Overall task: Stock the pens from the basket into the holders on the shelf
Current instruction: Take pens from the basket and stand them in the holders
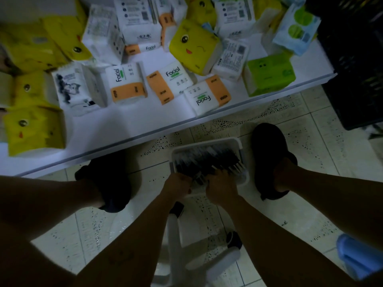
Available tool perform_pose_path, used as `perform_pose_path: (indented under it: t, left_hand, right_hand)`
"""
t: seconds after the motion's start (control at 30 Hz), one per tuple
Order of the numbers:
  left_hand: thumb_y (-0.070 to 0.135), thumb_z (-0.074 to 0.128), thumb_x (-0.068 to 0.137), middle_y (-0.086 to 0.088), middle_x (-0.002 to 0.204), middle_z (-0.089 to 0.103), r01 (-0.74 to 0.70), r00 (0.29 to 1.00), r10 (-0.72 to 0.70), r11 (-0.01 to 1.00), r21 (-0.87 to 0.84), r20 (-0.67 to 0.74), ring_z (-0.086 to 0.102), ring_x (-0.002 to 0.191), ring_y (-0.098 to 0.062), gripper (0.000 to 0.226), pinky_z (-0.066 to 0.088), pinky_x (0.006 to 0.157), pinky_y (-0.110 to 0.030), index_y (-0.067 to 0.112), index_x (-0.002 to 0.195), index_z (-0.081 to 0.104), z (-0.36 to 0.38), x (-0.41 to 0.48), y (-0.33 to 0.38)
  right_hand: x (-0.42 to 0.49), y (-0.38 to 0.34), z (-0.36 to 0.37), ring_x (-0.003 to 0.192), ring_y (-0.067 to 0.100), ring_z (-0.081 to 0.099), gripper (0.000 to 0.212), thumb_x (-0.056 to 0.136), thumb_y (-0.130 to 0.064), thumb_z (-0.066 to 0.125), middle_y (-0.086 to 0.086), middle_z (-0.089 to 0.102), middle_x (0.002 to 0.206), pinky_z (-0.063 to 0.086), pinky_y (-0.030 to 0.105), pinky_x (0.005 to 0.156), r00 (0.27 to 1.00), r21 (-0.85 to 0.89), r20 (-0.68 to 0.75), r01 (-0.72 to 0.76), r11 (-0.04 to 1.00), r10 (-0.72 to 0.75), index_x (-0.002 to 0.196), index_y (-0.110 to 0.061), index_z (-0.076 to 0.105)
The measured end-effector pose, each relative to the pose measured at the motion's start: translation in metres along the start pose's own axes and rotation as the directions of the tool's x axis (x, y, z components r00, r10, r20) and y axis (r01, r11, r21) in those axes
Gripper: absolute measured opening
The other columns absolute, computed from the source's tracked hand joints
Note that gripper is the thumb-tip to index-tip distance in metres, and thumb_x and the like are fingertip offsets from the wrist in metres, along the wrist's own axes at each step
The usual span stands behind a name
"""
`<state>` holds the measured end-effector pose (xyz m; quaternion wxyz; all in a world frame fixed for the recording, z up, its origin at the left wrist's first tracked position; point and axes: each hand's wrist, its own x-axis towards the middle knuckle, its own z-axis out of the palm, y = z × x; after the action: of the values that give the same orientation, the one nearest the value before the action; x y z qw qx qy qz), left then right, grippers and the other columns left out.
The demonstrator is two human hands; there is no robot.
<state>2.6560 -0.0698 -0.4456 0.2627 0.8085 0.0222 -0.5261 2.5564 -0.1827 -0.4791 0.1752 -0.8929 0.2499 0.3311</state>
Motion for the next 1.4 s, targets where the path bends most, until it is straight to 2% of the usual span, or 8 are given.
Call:
perform_pose_path:
  t: [0.13, 0.4, 0.53, 0.7, 0.87, 1.03, 1.17, 1.4]
  left_hand:
    - [0.012, 0.046, 0.1, -0.012, 0.081, 0.064, 0.031, 1.0, -0.03, 0.999, -0.016, 0.007, 0.055, 0.054, -0.014, 0.025, 0.042, 0.037, -0.013, -0.005, 0.107, 0.063, -0.009, -0.004, -0.002]
    - [0.004, 0.041, 0.096, -0.023, 0.112, 0.06, 0.016, 0.997, -0.023, 0.995, -0.098, -0.073, 0.055, 0.083, -0.029, 0.026, 0.045, 0.065, -0.034, 0.001, 0.119, 0.053, -0.012, -0.017, -0.008]
    - [0.027, 0.04, 0.103, -0.023, 0.113, 0.062, -0.037, 0.988, 0.022, 0.995, -0.098, -0.152, 0.058, 0.106, -0.042, 0.029, 0.051, 0.078, -0.046, 0.007, 0.117, 0.057, -0.016, -0.024, -0.016]
    - [0.021, 0.045, 0.102, -0.009, 0.08, 0.062, -0.02, 0.994, -0.006, 0.974, -0.225, -0.111, 0.056, 0.062, -0.018, 0.026, 0.046, 0.053, -0.024, 0.004, 0.114, 0.059, -0.023, -0.027, -0.017]
    - [0.005, 0.046, 0.095, -0.018, 0.112, 0.062, -0.086, 0.986, 0.036, 0.95, -0.301, -0.165, 0.06, 0.105, -0.036, 0.029, 0.053, 0.084, -0.041, 0.006, 0.123, 0.054, -0.026, -0.041, -0.002]
    - [0.0, 0.042, 0.093, -0.018, 0.112, 0.058, -0.218, 0.963, 0.151, 0.922, -0.32, -0.224, 0.059, 0.097, -0.034, 0.026, 0.053, 0.077, -0.04, 0.012, 0.115, 0.05, -0.028, -0.062, 0.01]
    - [0.0, 0.044, 0.093, -0.015, 0.107, 0.061, -0.303, 0.94, 0.227, 0.898, -0.318, -0.255, 0.061, 0.091, -0.028, 0.025, 0.05, 0.066, -0.032, 0.011, 0.114, 0.051, -0.027, -0.08, 0.018]
    - [0.053, 0.043, 0.096, -0.003, 0.086, 0.069, -0.559, 0.814, 0.456, 0.784, -0.271, -0.36, 0.066, 0.078, -0.017, 0.031, 0.054, 0.068, -0.033, 0.027, 0.101, 0.06, -0.032, -0.128, 0.033]
  right_hand:
    - [0.002, -0.003, -0.005, 0.13, 0.031, 0.038, 0.036, 0.097, -0.027, 0.046, 0.011, 0.046, 0.139, 0.029, 0.044, 0.109, 0.999, -0.032, 0.048, -0.002, 0.999, 0.003, 0.13, -0.016, 0.055]
    - [-0.004, 0.0, -0.012, 0.111, 0.029, 0.055, 0.024, 0.096, -0.018, 0.048, 0.013, 0.063, 0.116, 0.044, 0.036, 0.096, 0.999, 0.067, -0.008, 0.039, 0.997, -0.039, 0.11, -0.008, 0.065]
    - [-0.005, -0.002, -0.015, 0.096, 0.026, 0.064, 0.021, 0.096, -0.013, 0.051, 0.012, 0.07, 0.102, 0.052, 0.031, 0.082, 1.0, 0.174, 0.023, 0.005, 0.985, -0.009, 0.099, -0.006, 0.071]
    - [-0.007, -0.003, -0.021, 0.103, 0.031, 0.06, 0.015, 0.089, -0.003, 0.061, 0.016, 0.064, 0.109, 0.052, 0.04, 0.089, 0.991, 0.533, 0.061, -0.131, 0.836, 0.116, 0.103, -0.007, 0.062]
    - [-0.019, -0.018, -0.043, 0.09, 0.036, 0.069, 0.033, 0.09, 0.001, 0.056, 0.022, 0.064, 0.109, 0.058, 0.045, 0.077, 0.966, 0.689, 0.227, -0.249, 0.68, 0.124, 0.123, -0.003, 0.05]
    - [-0.044, -0.039, -0.058, 0.077, 0.028, 0.055, 0.009, 0.093, -0.004, 0.05, 0.012, 0.052, 0.086, 0.045, 0.038, 0.067, 0.988, 0.777, 0.109, -0.153, 0.61, 0.109, 0.088, -0.011, 0.047]
    - [-0.062, -0.047, -0.07, 0.063, 0.022, 0.037, 0.031, 0.101, -0.004, 0.037, 0.005, 0.039, 0.07, 0.036, 0.034, 0.065, 0.983, 0.817, 0.053, -0.144, 0.559, 0.175, 0.072, -0.017, 0.037]
    - [-0.103, -0.058, -0.11, 0.06, 0.013, 0.04, 0.038, 0.103, -0.029, 0.038, -0.005, 0.042, 0.062, 0.033, 0.029, 0.061, 0.956, 0.905, -0.188, 0.081, 0.417, 0.223, 0.066, -0.023, 0.043]
